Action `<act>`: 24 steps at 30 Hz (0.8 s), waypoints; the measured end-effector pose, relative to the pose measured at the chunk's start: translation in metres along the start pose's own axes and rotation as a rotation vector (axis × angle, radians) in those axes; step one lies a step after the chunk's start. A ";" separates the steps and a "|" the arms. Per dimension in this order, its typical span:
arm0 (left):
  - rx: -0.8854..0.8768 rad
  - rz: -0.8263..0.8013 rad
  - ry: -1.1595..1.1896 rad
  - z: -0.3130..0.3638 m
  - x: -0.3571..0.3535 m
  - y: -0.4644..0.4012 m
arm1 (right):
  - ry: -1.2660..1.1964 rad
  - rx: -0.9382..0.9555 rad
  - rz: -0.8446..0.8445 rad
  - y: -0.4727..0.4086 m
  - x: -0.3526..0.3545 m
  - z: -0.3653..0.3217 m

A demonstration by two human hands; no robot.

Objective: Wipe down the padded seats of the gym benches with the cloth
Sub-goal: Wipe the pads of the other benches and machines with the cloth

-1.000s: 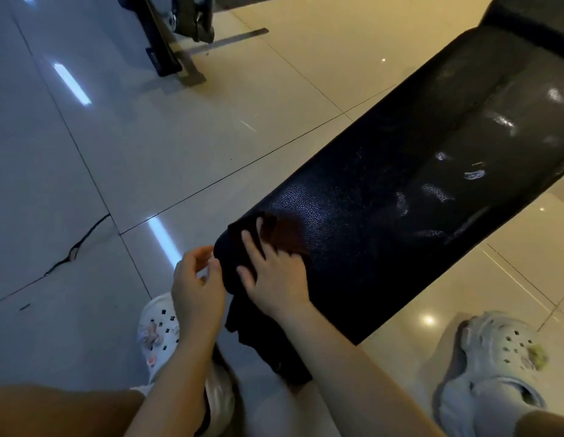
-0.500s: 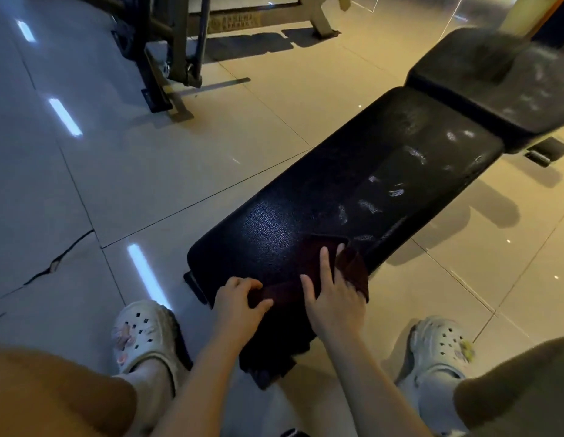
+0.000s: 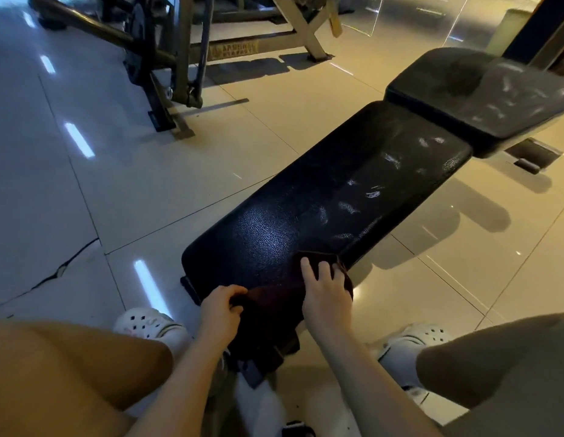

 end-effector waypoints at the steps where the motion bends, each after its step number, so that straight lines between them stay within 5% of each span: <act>1: -0.004 0.023 0.011 0.000 0.004 0.001 | 0.059 0.011 -0.050 -0.003 0.002 0.000; 6: -0.093 0.158 0.017 0.017 0.030 0.002 | 0.222 0.020 -0.113 -0.006 0.024 0.002; 13: -0.294 0.369 0.051 0.077 0.050 -0.009 | -0.124 -0.194 -0.165 0.008 0.048 0.067; 19: -0.561 0.245 -0.152 0.160 0.011 -0.073 | -0.263 -0.461 -0.022 0.015 0.067 0.140; 24: -0.498 0.159 -0.210 0.165 -0.004 -0.108 | -0.160 -0.461 0.093 0.003 0.068 0.124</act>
Point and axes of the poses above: each hand's wrist, its own y-axis away from the middle knuckle, its own x-axis out of the back of the hand, z = x × y, the point moved 7 cm from there along -y, towards the middle knuckle, and after that the axes turned 15 degrees about -z, right-handed, at the moved point
